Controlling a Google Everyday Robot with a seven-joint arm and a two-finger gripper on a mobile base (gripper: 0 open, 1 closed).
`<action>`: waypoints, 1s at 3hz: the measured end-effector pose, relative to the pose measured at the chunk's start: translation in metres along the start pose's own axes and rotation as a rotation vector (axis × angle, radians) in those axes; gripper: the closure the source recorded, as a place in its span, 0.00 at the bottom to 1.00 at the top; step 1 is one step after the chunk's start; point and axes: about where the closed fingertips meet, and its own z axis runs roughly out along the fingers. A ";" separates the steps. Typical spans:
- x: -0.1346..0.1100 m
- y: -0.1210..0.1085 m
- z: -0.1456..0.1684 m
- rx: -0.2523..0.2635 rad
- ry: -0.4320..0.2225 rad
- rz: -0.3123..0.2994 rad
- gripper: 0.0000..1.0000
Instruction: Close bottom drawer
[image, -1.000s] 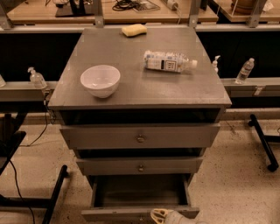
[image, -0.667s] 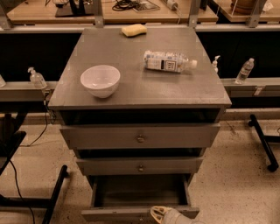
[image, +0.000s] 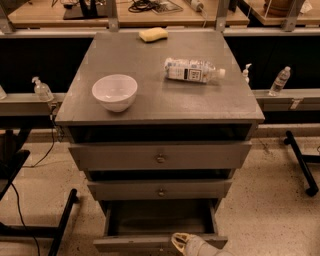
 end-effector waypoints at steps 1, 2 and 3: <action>-0.002 -0.004 0.000 0.017 -0.003 0.003 1.00; -0.003 -0.004 -0.001 0.019 -0.005 0.004 1.00; -0.015 -0.009 -0.022 0.083 -0.065 0.018 1.00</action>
Offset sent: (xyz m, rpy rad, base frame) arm 0.0068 -0.0238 0.0509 0.1426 -0.1404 -0.1199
